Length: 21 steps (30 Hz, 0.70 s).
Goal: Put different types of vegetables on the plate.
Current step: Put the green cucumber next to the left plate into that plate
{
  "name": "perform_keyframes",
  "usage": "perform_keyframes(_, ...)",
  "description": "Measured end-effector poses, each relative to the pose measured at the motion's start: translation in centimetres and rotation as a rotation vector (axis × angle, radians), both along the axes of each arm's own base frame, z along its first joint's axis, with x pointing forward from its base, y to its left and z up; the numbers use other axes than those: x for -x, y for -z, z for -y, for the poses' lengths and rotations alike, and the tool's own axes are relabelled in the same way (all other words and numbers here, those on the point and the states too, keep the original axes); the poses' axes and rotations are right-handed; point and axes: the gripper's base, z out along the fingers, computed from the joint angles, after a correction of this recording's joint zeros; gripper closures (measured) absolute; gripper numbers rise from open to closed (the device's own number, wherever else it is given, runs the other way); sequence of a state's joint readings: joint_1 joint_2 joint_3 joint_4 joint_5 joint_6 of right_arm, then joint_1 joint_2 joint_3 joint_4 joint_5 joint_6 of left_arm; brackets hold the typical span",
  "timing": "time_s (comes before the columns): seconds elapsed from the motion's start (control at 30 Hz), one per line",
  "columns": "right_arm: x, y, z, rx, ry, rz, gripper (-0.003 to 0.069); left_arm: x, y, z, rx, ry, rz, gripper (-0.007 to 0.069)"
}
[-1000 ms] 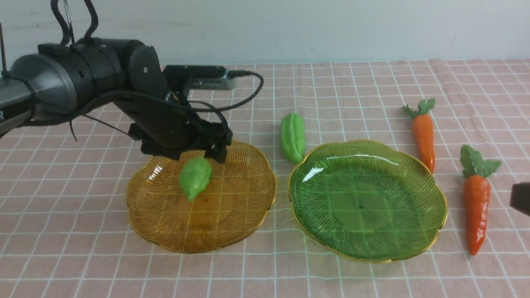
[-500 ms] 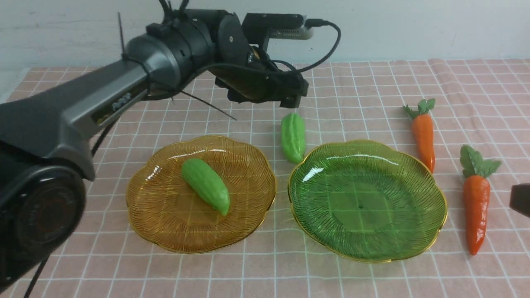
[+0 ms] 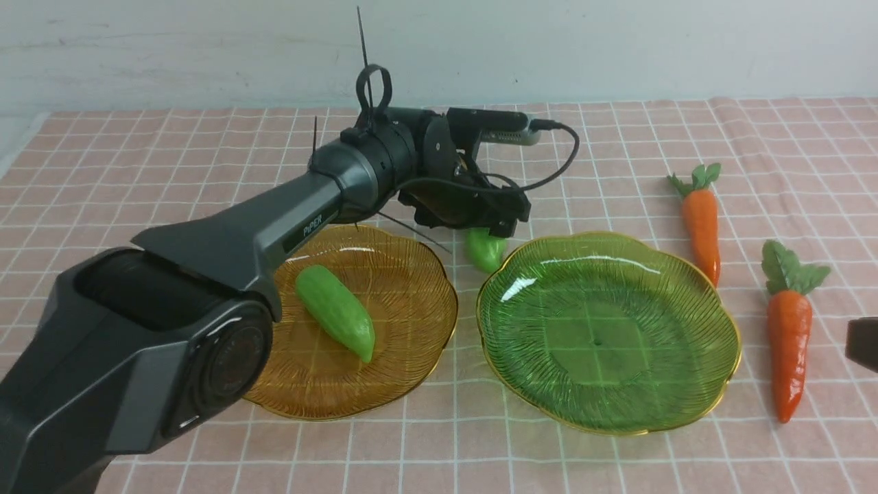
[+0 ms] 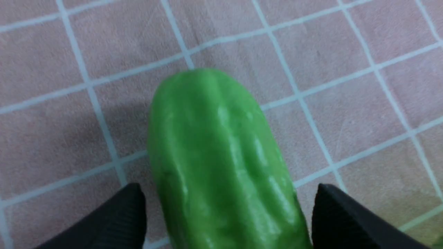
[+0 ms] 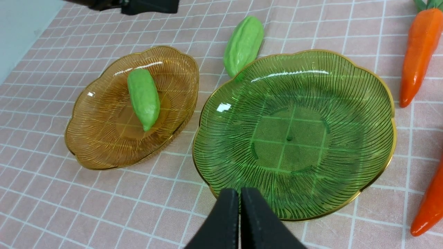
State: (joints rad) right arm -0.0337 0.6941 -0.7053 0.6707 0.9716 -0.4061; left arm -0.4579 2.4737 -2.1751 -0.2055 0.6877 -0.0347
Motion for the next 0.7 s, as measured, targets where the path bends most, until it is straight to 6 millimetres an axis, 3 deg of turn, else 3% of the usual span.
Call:
perform_keyframes(0.1,0.0,0.1,0.0,0.008,-0.004,-0.006,0.0660,-0.1,1.4,0.1,-0.002,-0.009,-0.030,0.0097)
perform_keyframes(0.17,0.1,0.1,0.0,0.010,-0.005,-0.008,0.0660,0.0,1.5,0.1,0.002,-0.013,-0.034,0.0199)
perform_keyframes(0.3,-0.1,0.0,0.1,0.011,0.007,0.006,0.0660,0.3,-0.4,-0.1,-0.026,0.003,-0.045,0.0270)
perform_keyframes(0.43,-0.3,-0.3,0.2,0.003,0.030,0.006,0.0660,1.0,-5.9,-1.2,-0.037,0.013,-0.014,0.0285)
perform_keyframes(0.5,-0.9,-0.9,0.5,0.013,0.058,-0.015,0.0660,1.7,-9.7,-2.4,-0.046,0.017,0.004,0.0286)
perform_keyframes(0.6,-2.4,-2.2,1.2,0.075,0.117,-0.056,0.0660,3.4,-14.9,-4.5,-0.100,0.024,0.055,0.0286)
perform_keyframes(0.7,-5.1,-3.4,2.5,0.154,0.219,-0.094,0.0661,4.9,-17.9,-7.2,-0.206,0.000,0.042,0.0286)
